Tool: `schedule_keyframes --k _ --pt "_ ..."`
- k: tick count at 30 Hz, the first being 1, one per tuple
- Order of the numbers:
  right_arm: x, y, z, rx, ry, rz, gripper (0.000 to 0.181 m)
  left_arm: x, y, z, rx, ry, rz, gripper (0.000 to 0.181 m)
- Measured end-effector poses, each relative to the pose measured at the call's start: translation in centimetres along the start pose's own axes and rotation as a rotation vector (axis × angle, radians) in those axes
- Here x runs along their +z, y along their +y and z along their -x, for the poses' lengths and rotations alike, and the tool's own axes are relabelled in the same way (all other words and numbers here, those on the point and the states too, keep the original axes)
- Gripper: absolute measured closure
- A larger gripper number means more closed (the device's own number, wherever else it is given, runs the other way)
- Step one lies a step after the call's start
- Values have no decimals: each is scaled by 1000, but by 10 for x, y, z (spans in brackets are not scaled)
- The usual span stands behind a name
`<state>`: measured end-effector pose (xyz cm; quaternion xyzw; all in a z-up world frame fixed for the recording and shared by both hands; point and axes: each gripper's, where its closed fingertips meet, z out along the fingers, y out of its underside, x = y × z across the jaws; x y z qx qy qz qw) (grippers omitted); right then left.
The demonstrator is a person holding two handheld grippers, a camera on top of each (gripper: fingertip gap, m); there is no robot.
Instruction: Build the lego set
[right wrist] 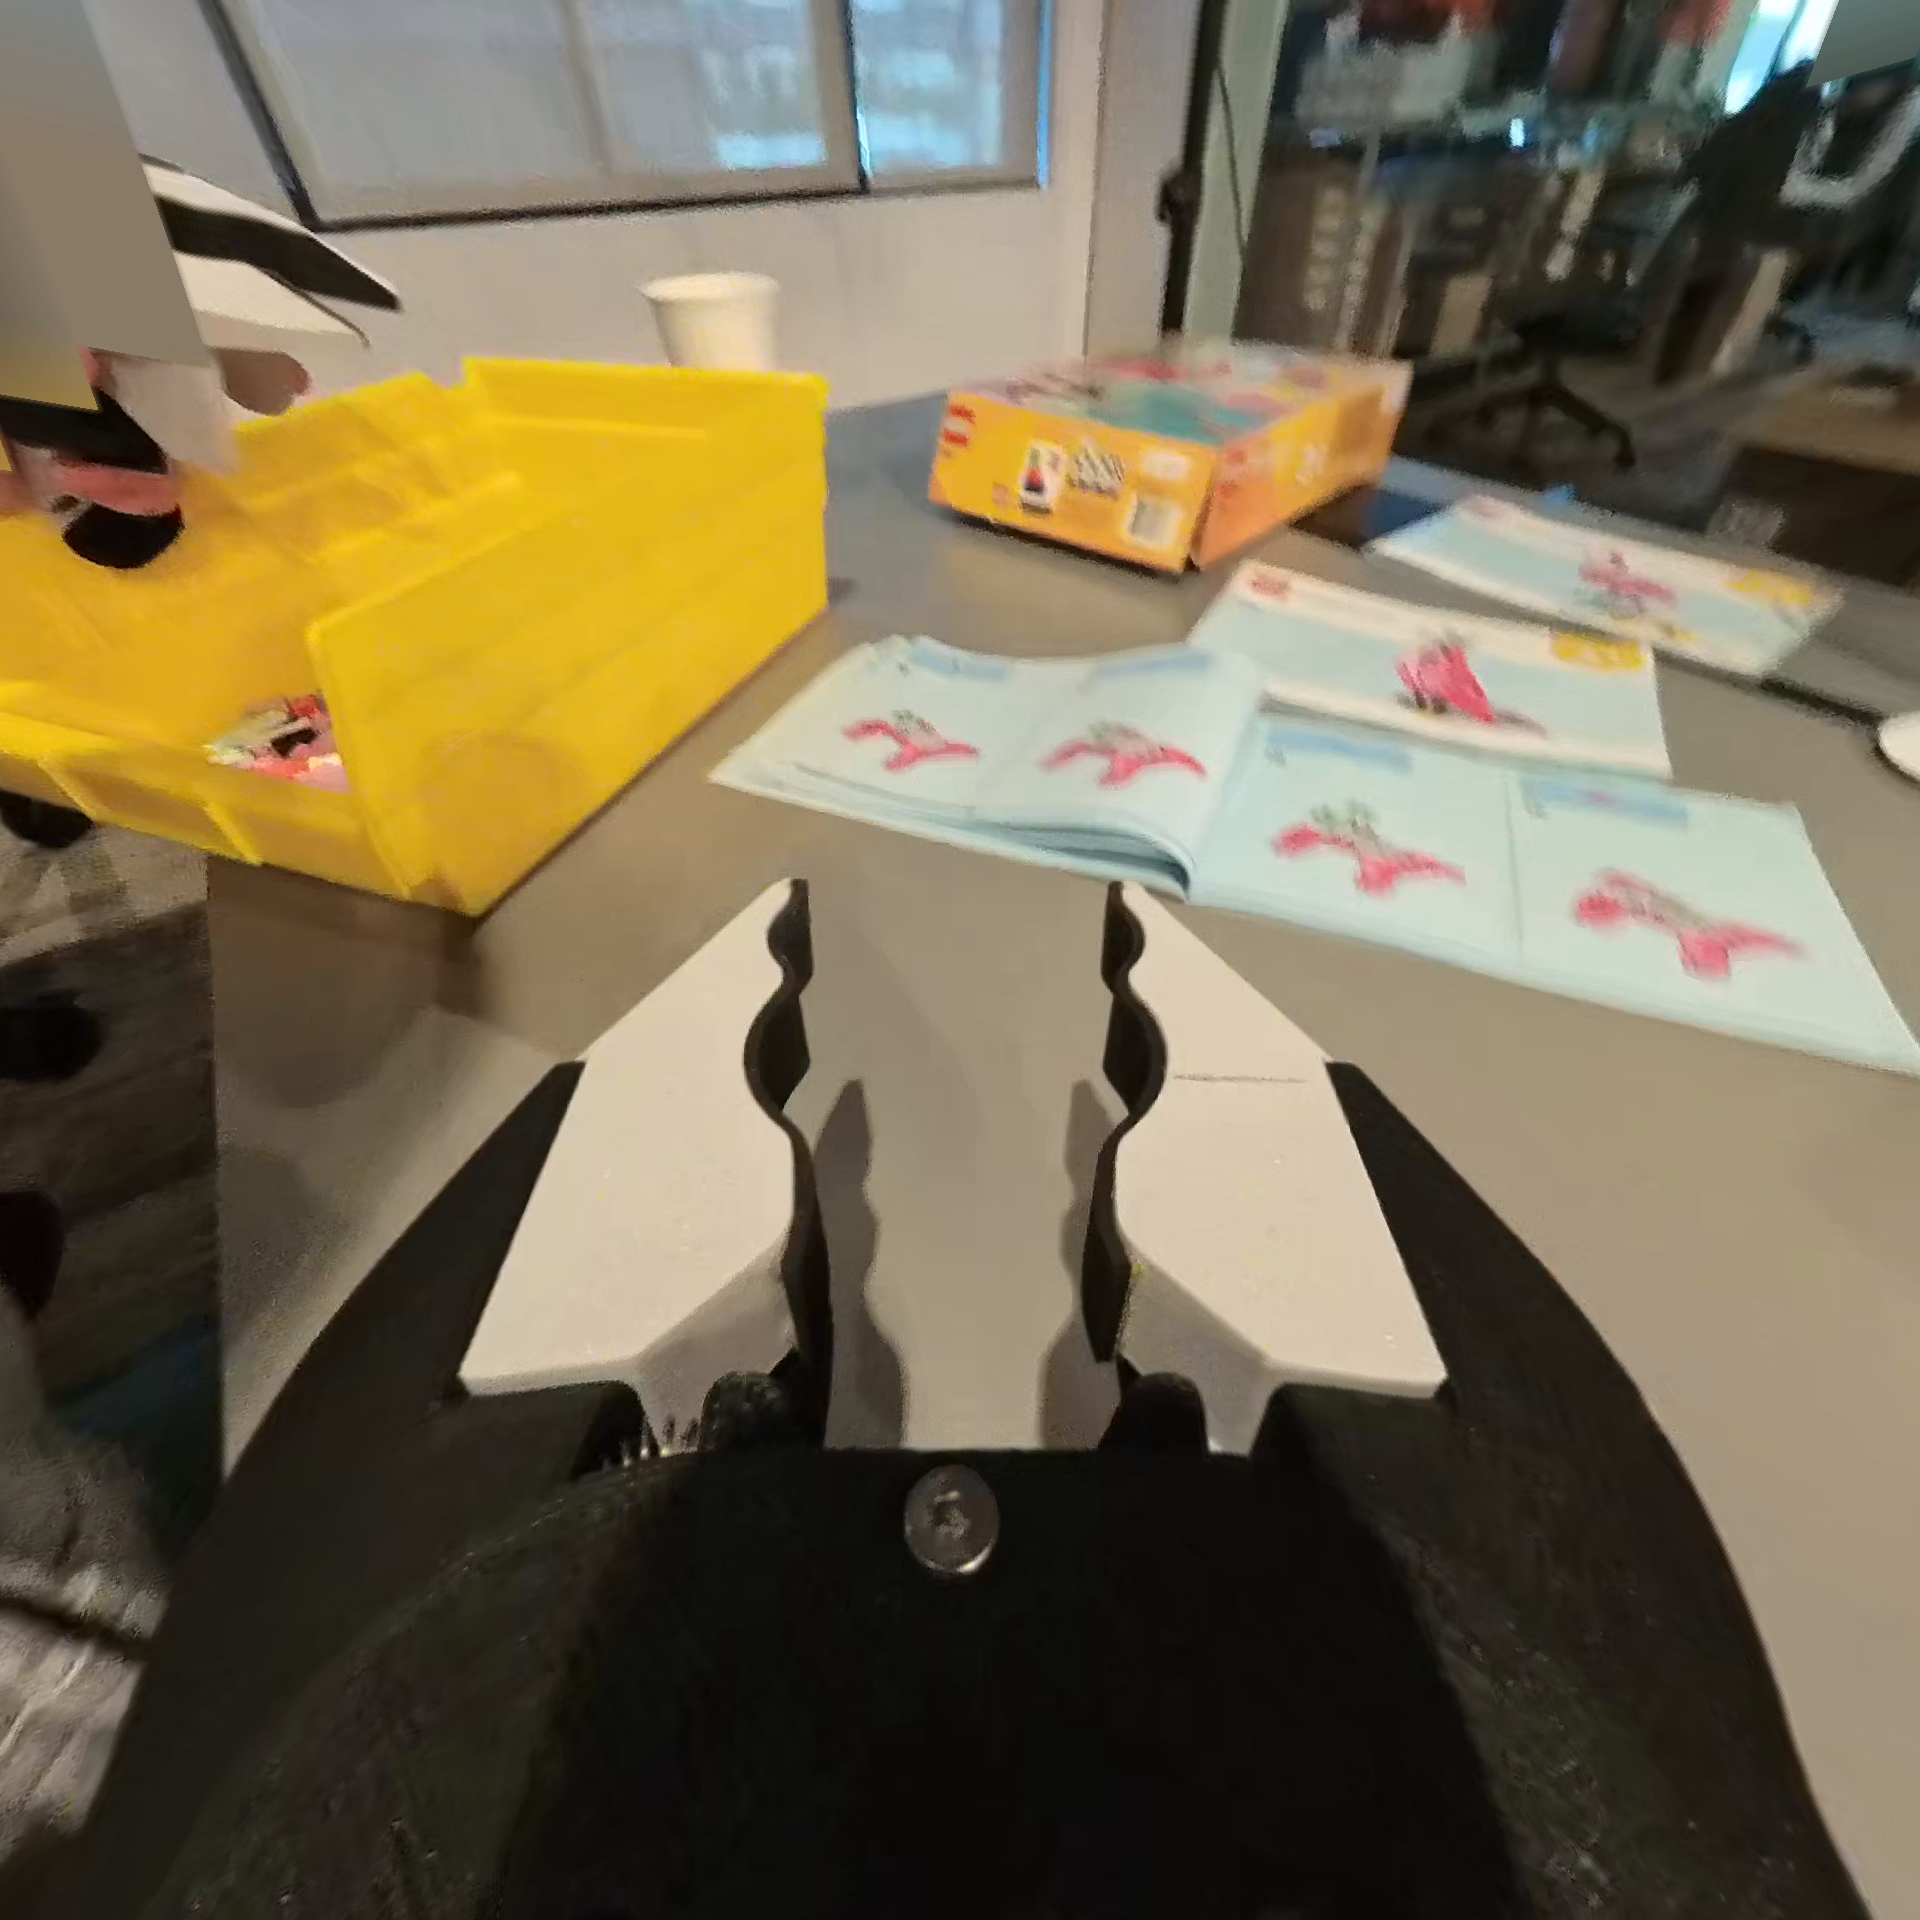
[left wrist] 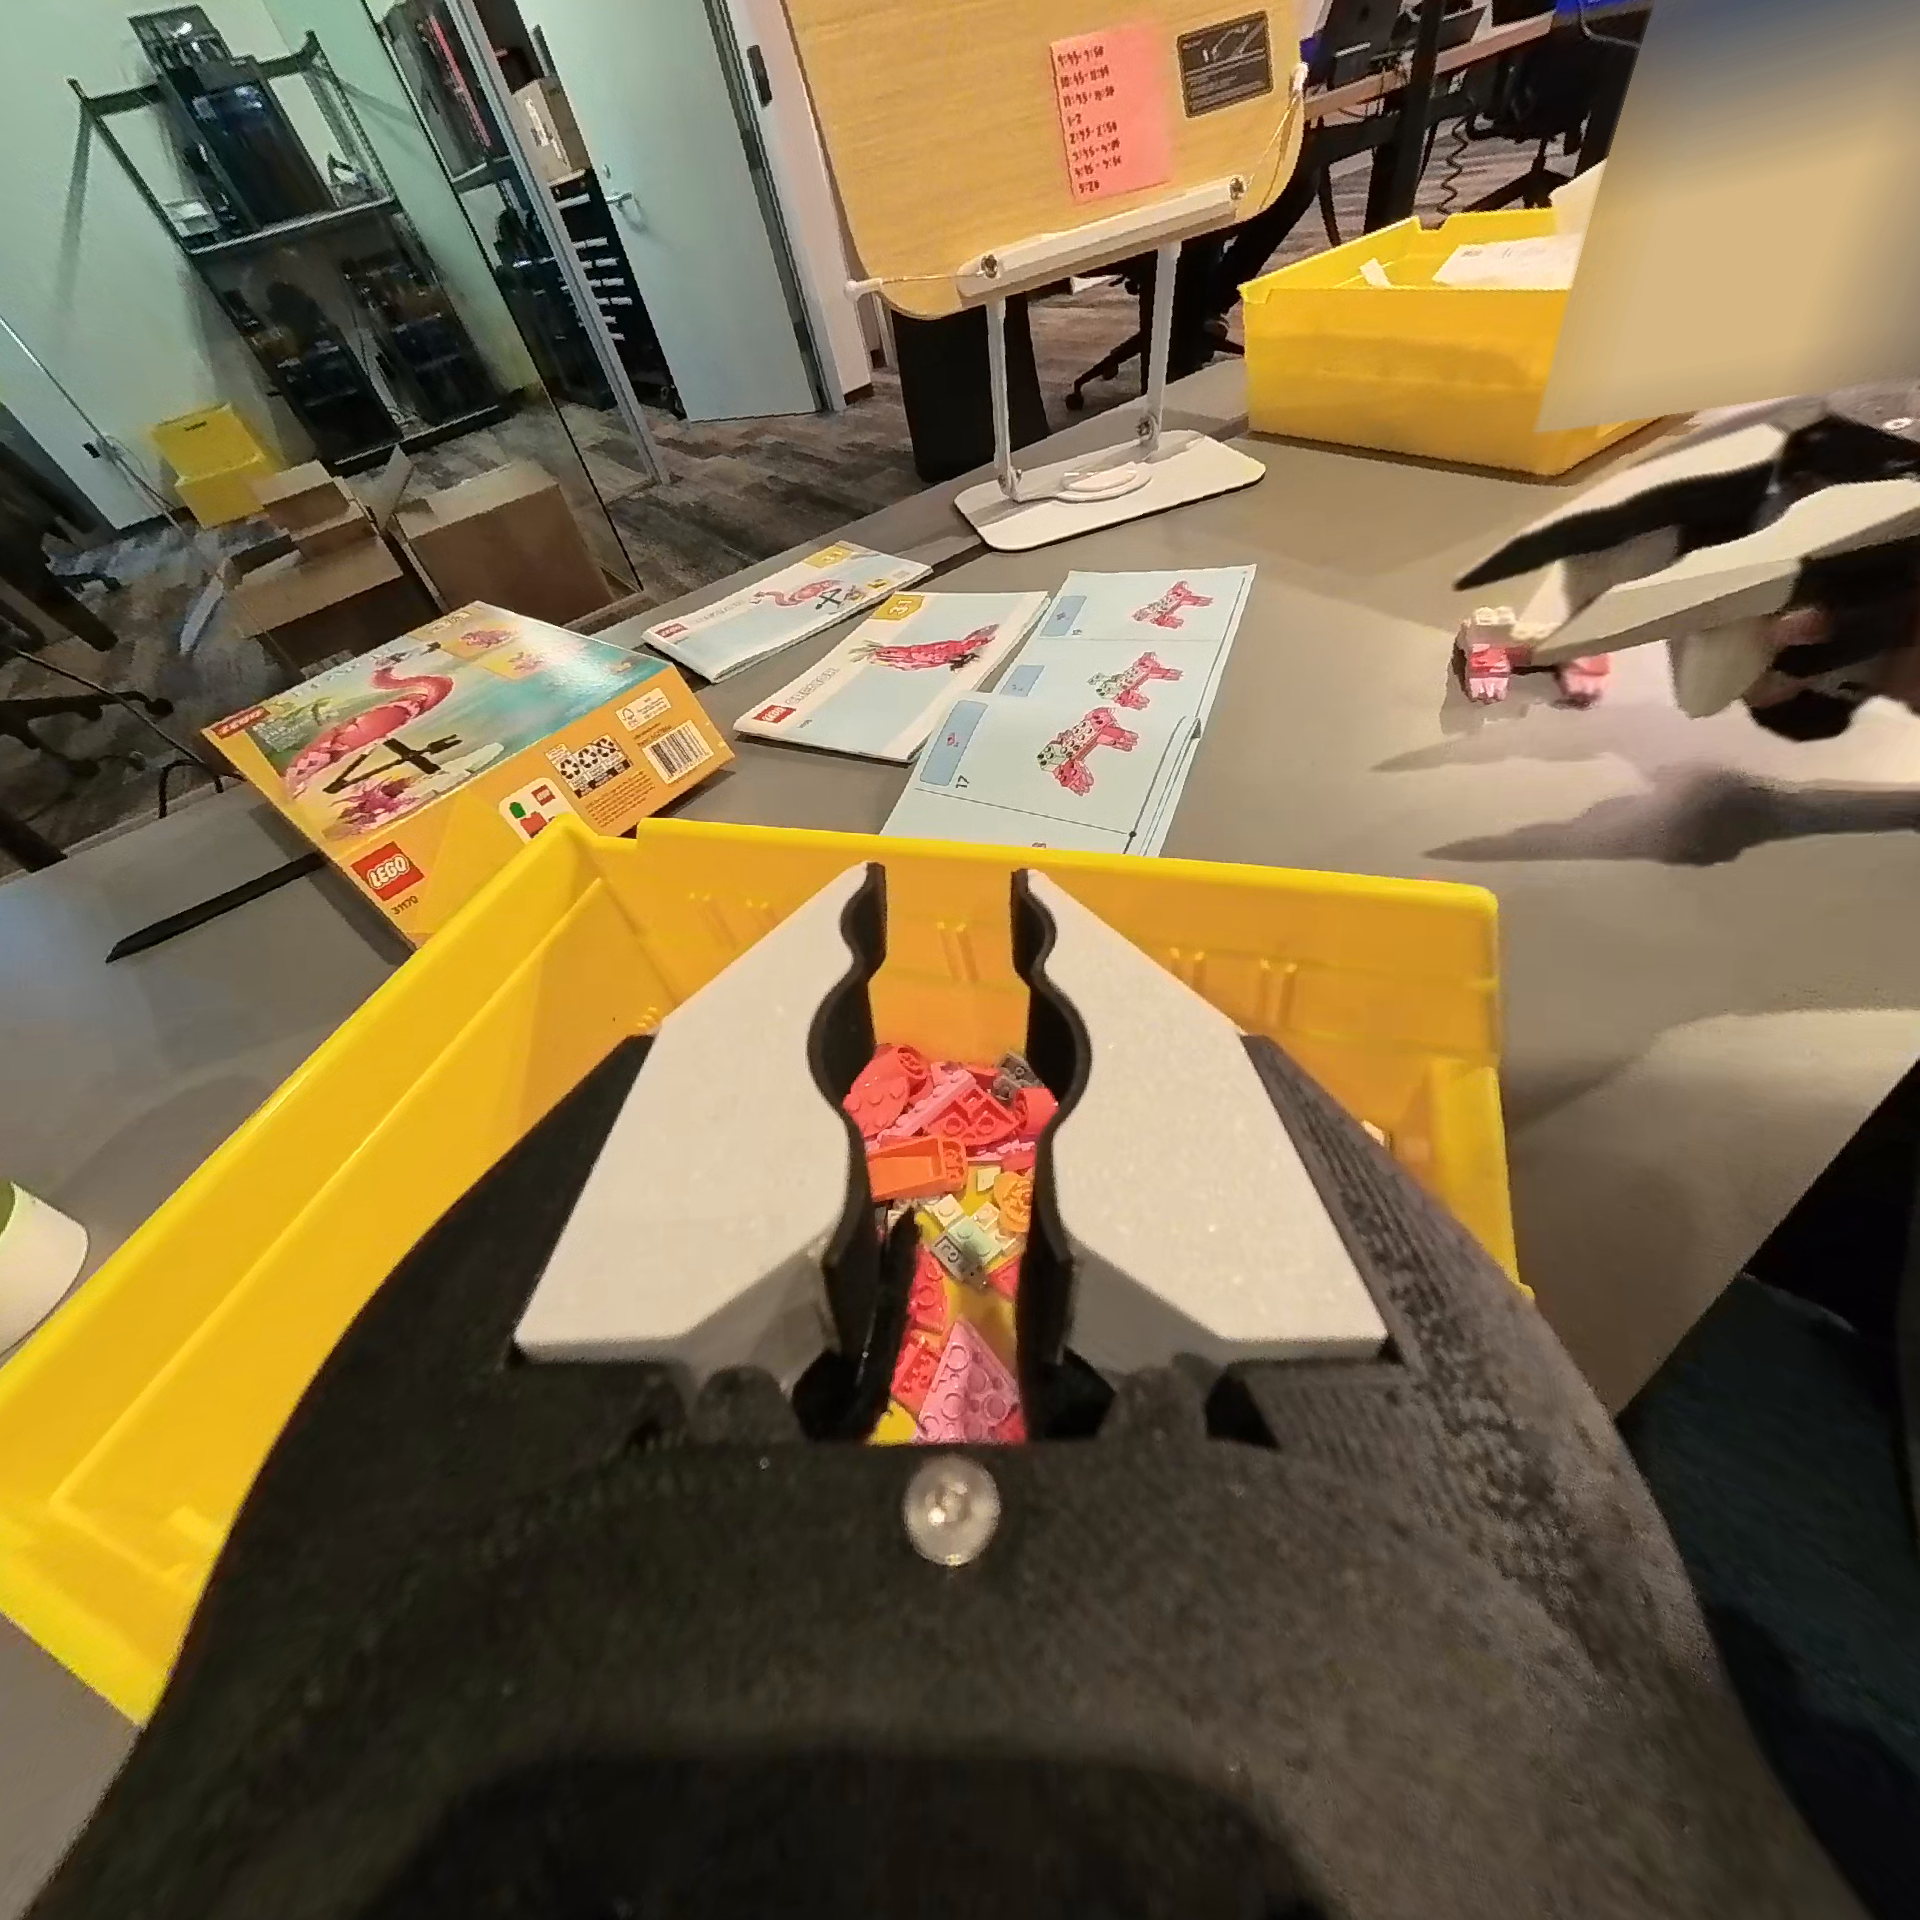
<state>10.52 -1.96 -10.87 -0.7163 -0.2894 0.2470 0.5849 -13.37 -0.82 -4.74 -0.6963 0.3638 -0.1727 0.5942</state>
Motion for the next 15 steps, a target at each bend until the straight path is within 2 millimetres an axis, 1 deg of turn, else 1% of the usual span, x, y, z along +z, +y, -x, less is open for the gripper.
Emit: schedule_keyframes --k 3,5,6,8,10,12,13,15 --pt "26 -20 9 -81 10 -115 131 -1 -2 4 -4 -24 -9 158" --pt "38 -26 13 -126 28 -173 133 -5 -10 8 -14 -43 -48 155" --pt "41 -27 16 -145 29 -198 133 -9 -15 14 -27 -78 -76 154" --pt "42 -29 23 -176 15 -244 133 -19 -27 31 -87 -155 -133 149" --pt "36 -35 33 -200 -26 -309 133 -30 -31 52 -123 -242 -127 148" --pt "29 -39 41 -221 -44 -372 133 -35 -28 69 -92 -310 -53 141" --pt "27 -40 44 -247 -41 -386 133 -32 -22 75 -78 -321 18 141" --pt "27 -40 48 -317 -27 -393 133 -22 -8 79 -67 -292 183 141"
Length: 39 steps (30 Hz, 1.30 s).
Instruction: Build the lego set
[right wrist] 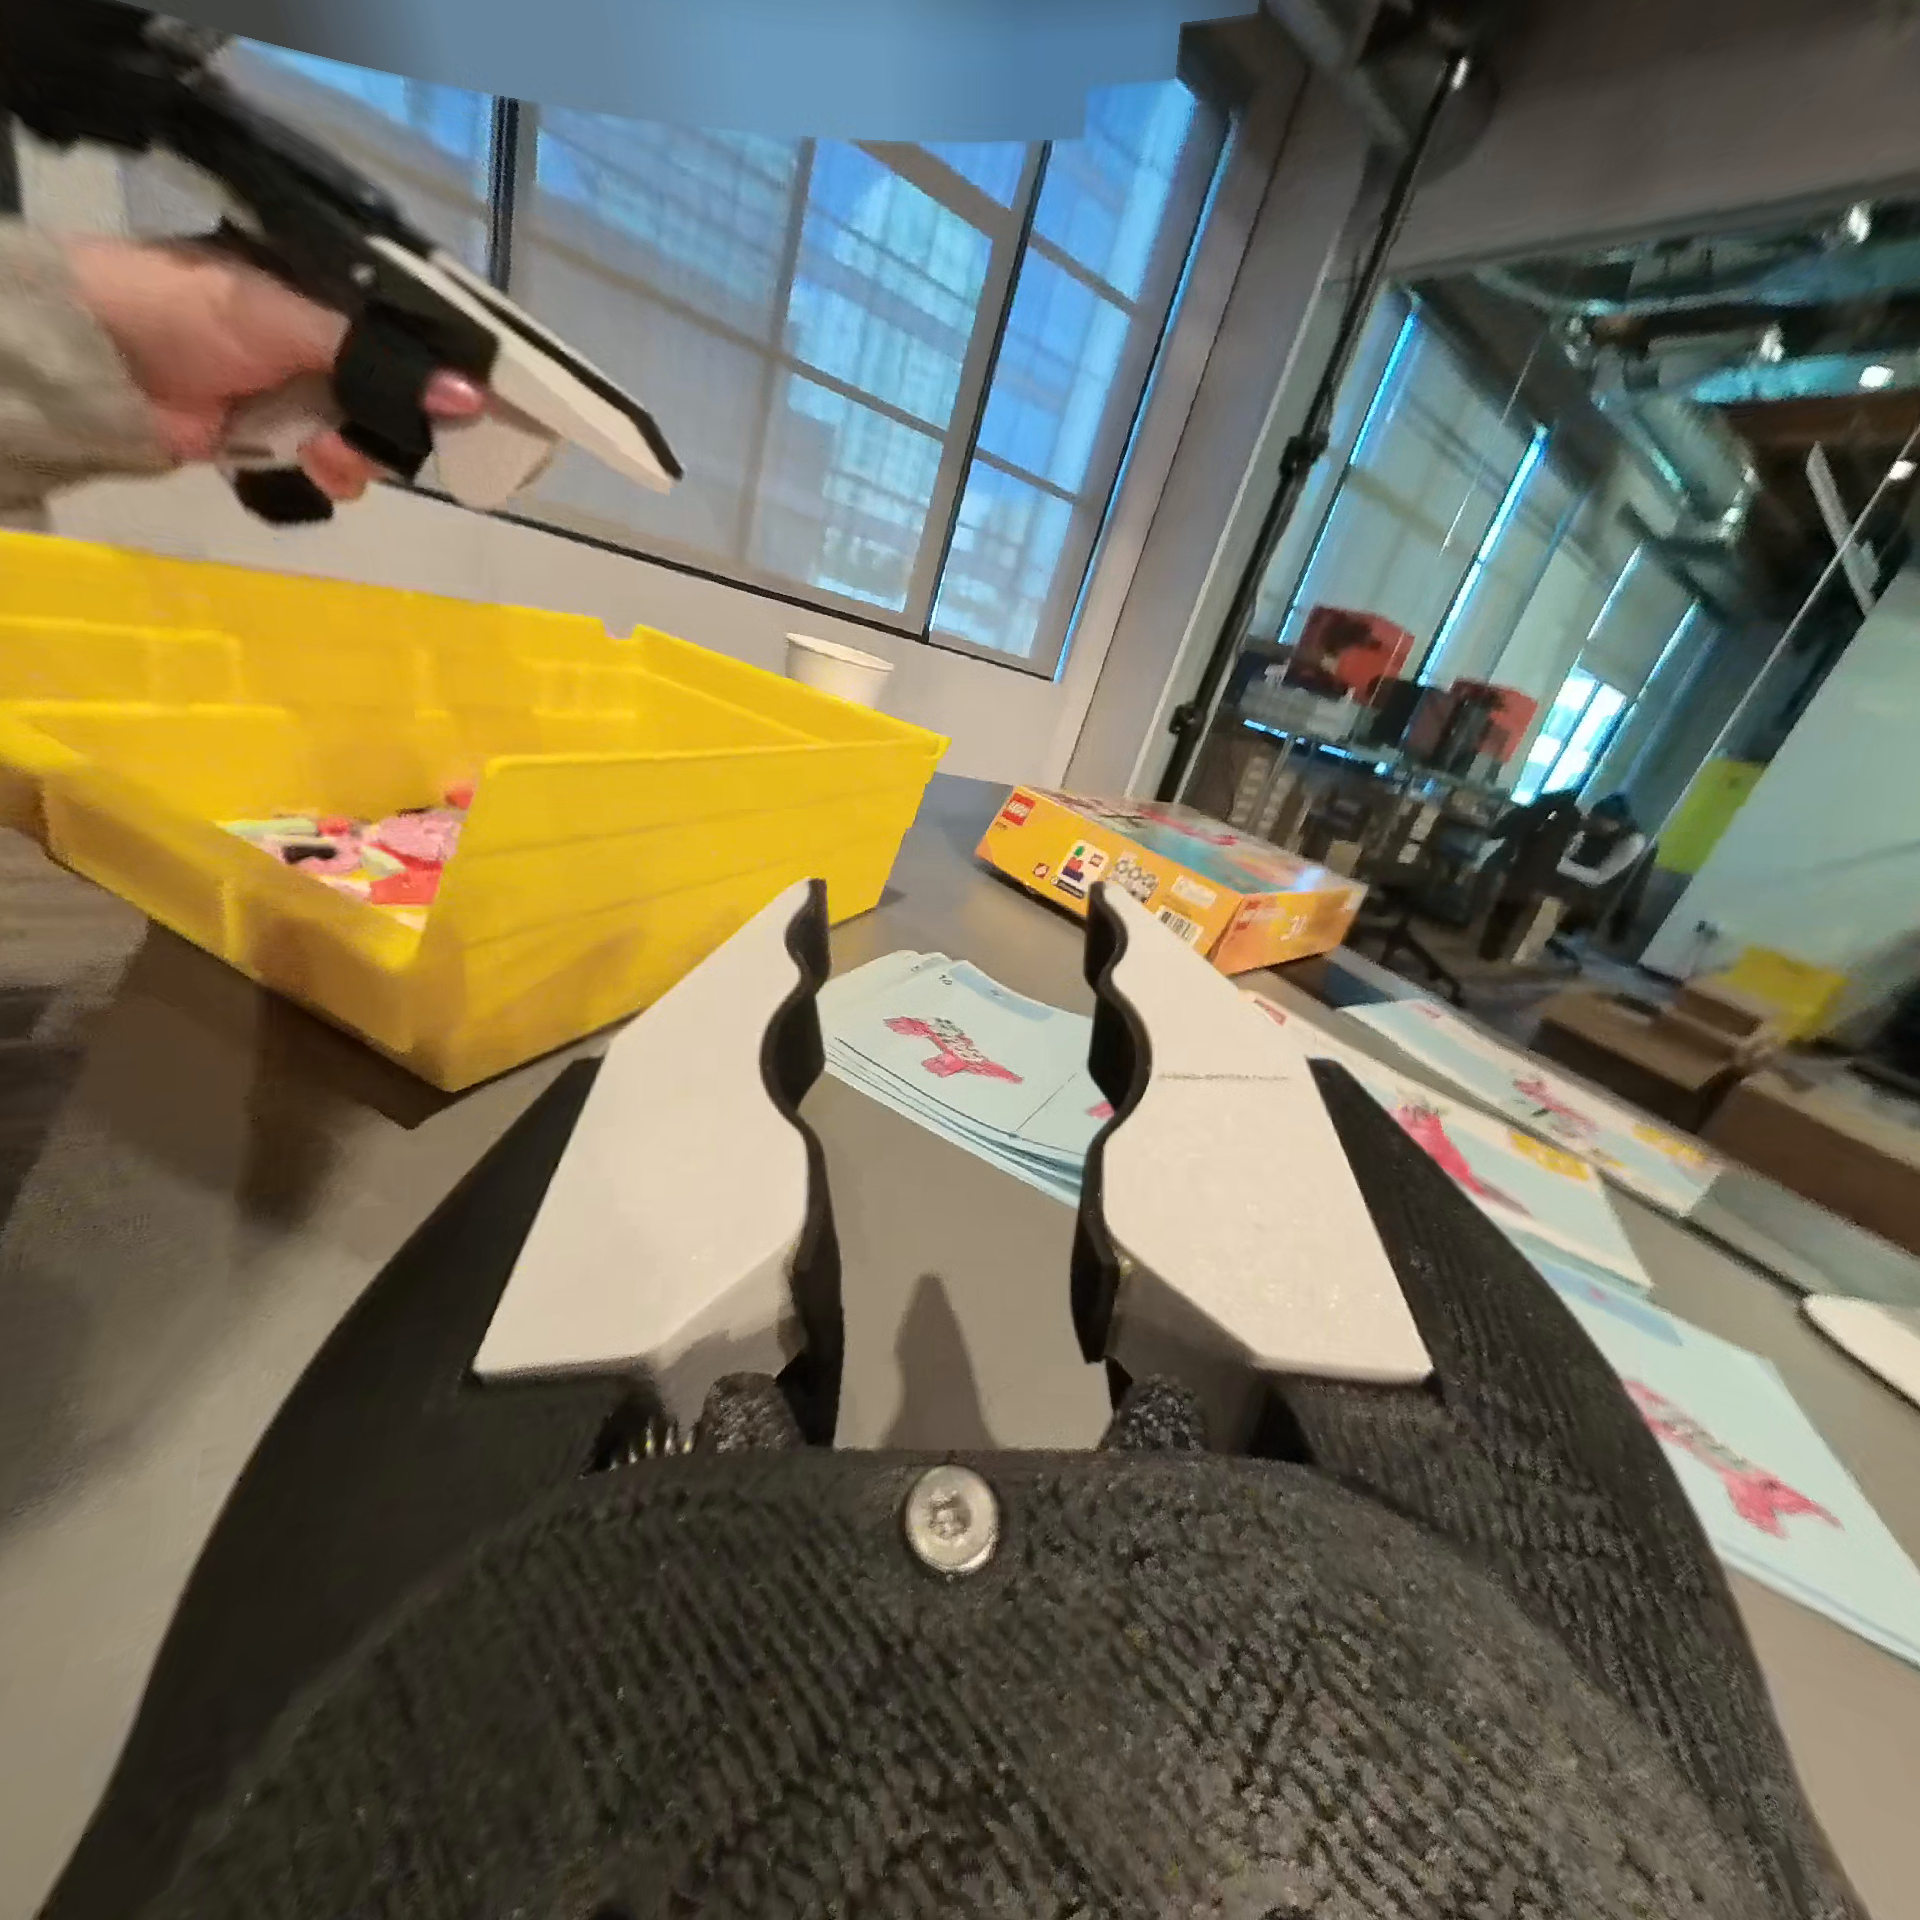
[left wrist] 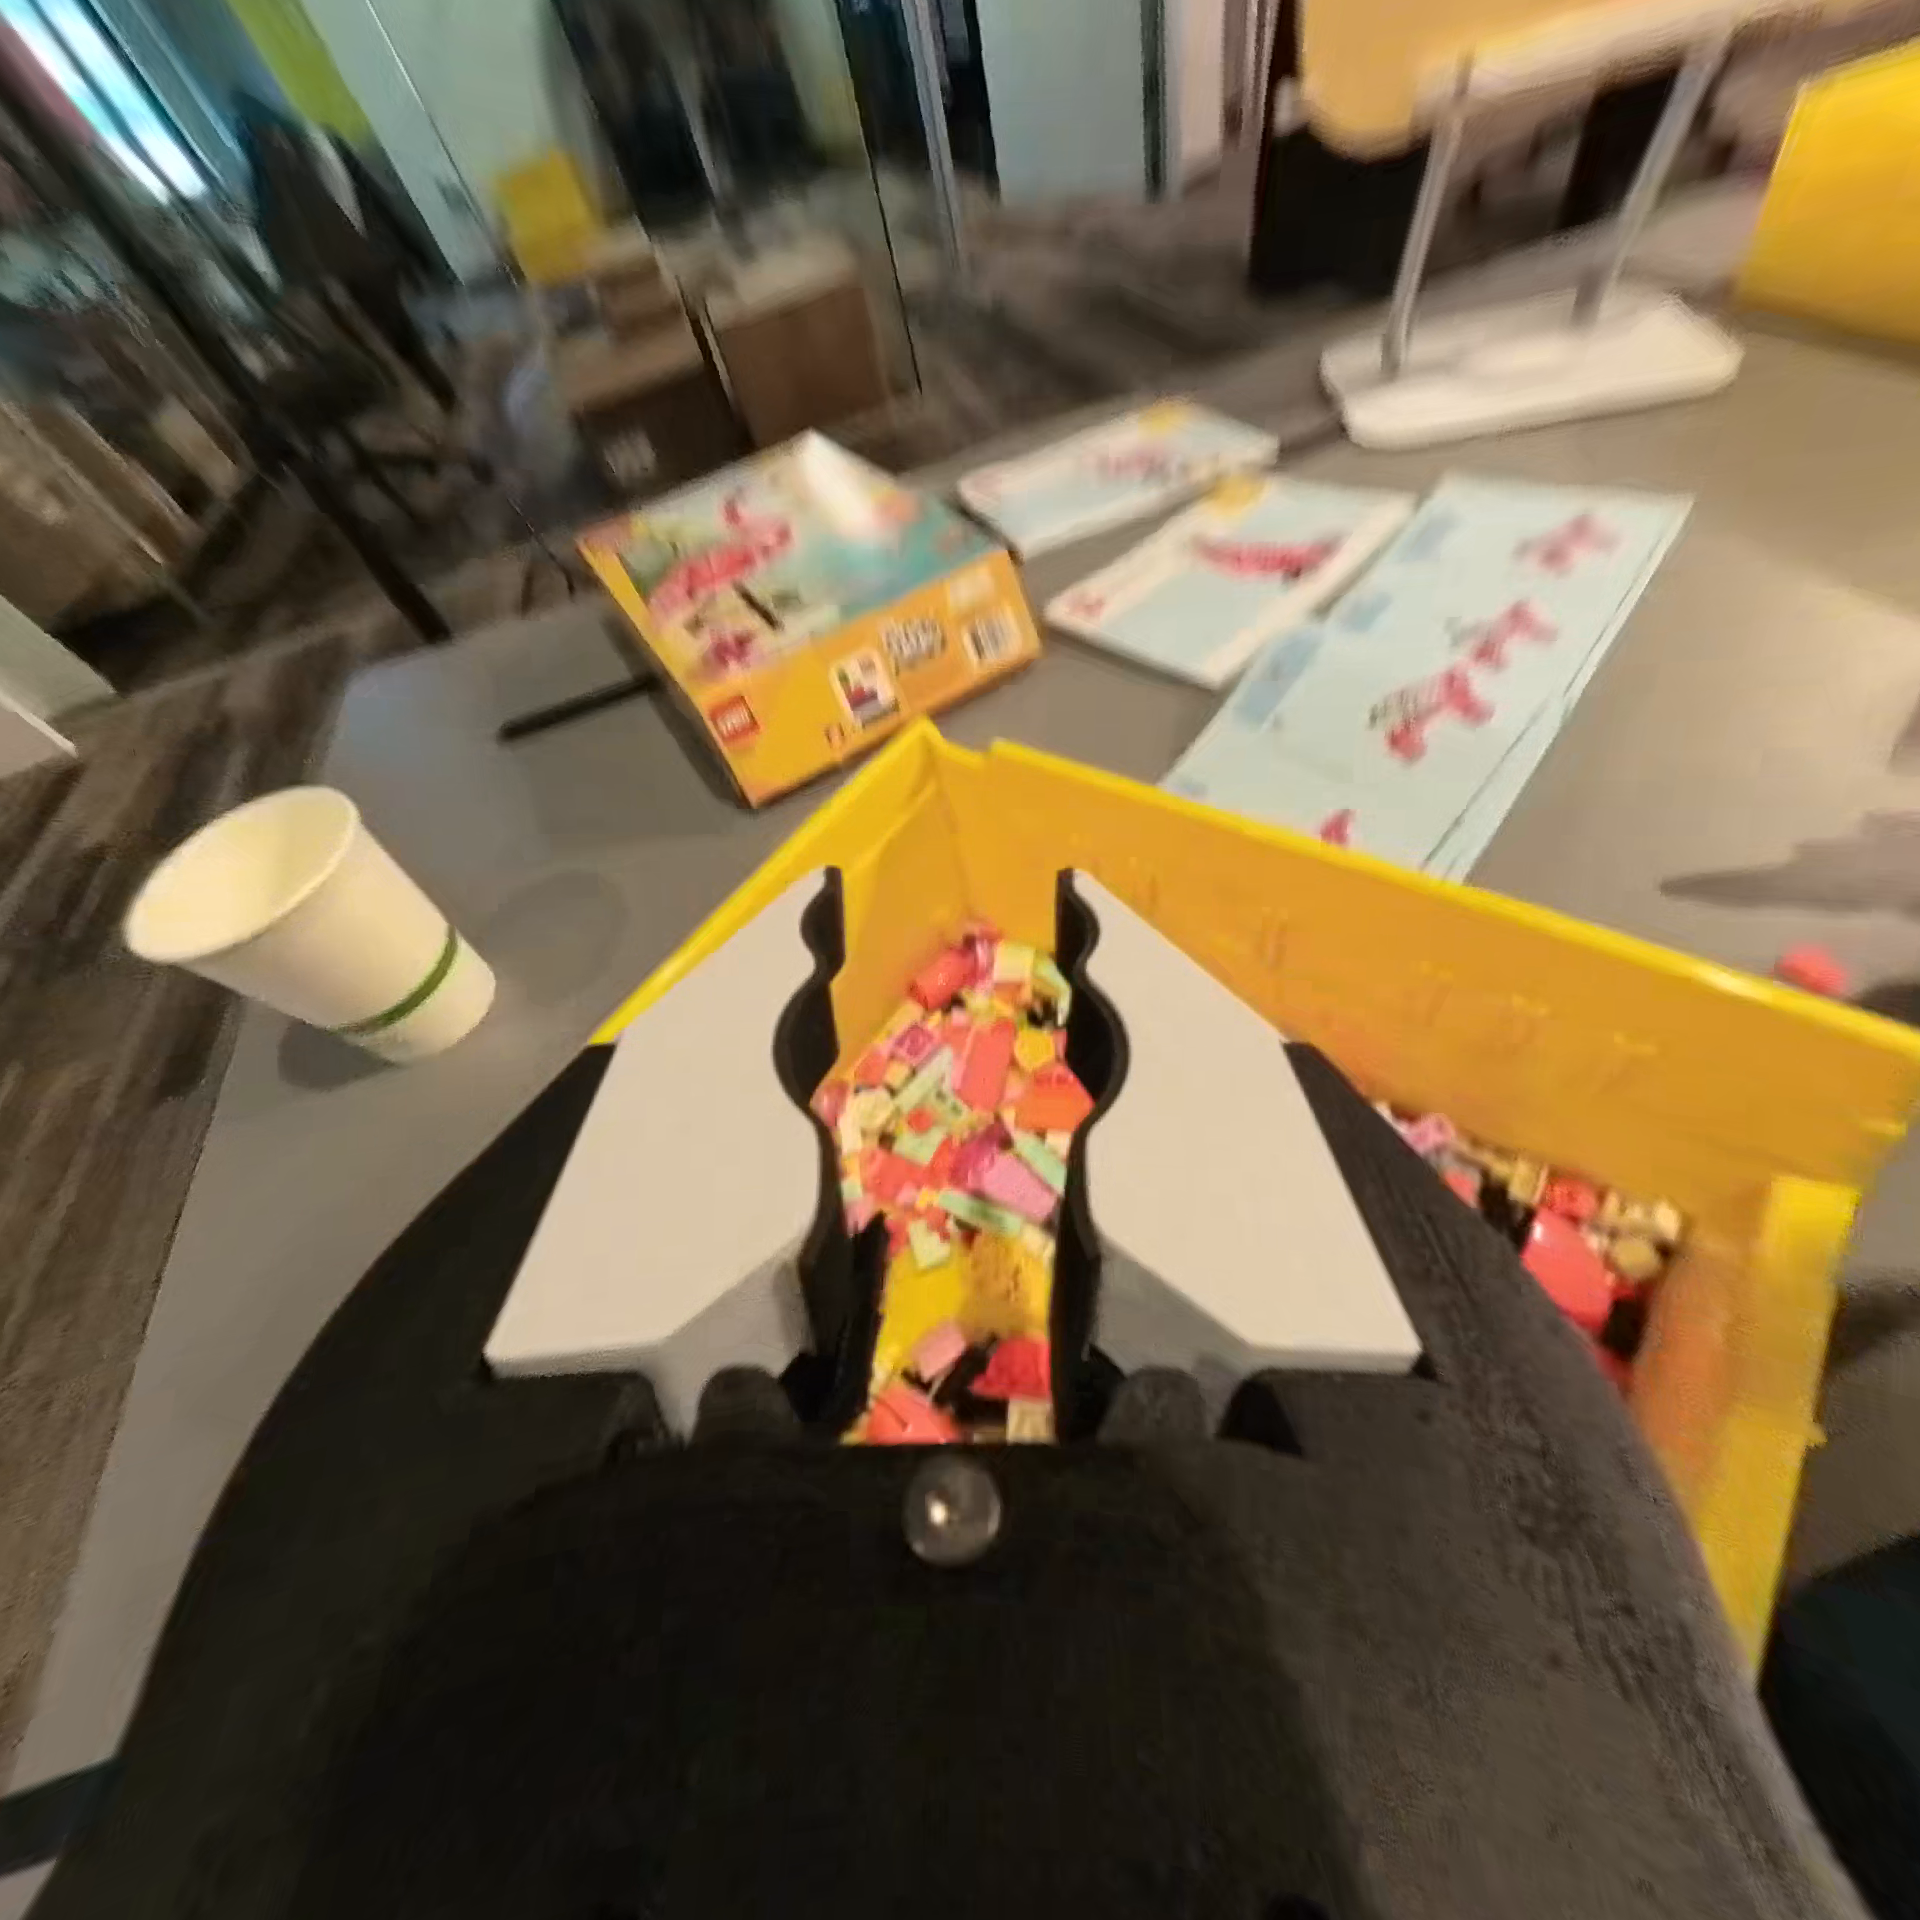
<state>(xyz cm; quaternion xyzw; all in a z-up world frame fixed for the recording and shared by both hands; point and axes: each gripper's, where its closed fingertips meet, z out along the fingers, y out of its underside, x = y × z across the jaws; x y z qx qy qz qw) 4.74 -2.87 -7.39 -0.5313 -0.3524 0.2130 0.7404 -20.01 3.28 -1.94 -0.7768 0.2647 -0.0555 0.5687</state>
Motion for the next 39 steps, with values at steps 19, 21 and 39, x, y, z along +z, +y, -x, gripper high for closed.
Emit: schedule_keyframes --k 19,21,39 --pt "-3 -8 -2 -215 82 -28 139 49 120 -17 62 267 948 144" --pt "-2 -7 0 -231 72 -23 140 42 122 -25 85 288 970 144" --pt "-1 -9 10 -244 24 -40 147 4 135 -104 104 567 1022 157"
